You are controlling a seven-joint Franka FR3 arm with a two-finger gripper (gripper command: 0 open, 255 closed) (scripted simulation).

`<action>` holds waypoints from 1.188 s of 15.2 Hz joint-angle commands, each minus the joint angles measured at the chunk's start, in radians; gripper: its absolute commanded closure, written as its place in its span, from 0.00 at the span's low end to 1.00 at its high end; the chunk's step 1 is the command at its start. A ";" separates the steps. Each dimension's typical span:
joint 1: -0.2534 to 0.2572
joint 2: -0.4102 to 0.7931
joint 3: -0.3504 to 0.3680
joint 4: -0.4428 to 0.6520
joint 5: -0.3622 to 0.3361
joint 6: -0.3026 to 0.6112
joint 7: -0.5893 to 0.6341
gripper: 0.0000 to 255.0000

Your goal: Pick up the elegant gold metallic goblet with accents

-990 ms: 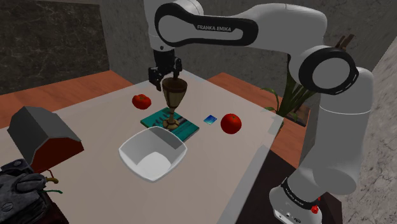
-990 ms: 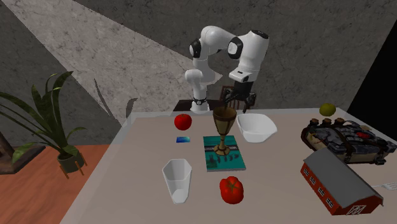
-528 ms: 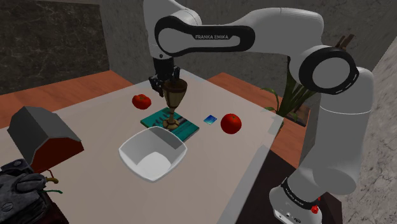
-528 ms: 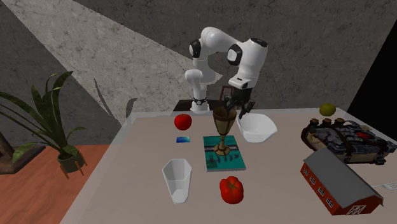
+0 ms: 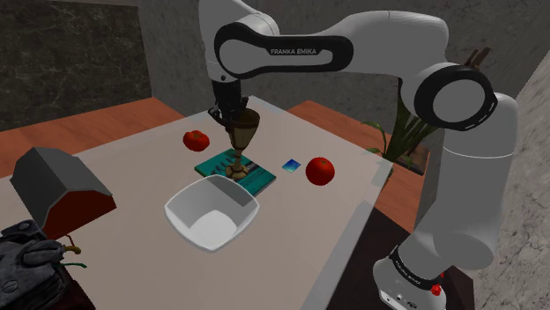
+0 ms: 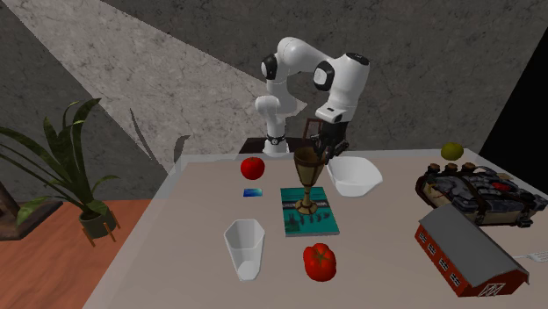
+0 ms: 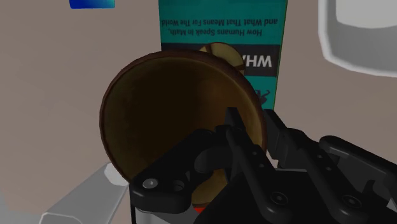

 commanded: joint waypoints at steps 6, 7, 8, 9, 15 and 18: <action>0.012 0.011 0.000 0.084 -0.002 -0.073 -0.011 1.00; 0.014 0.013 0.001 0.101 -0.002 -0.088 -0.013 1.00; 0.017 0.016 0.000 0.119 -0.003 -0.102 -0.016 1.00; 0.020 0.019 0.000 0.138 -0.004 -0.118 -0.018 1.00; 0.042 0.049 -0.001 0.266 -0.014 -0.215 -0.033 1.00; 0.047 0.057 -0.002 0.294 -0.017 -0.235 -0.036 1.00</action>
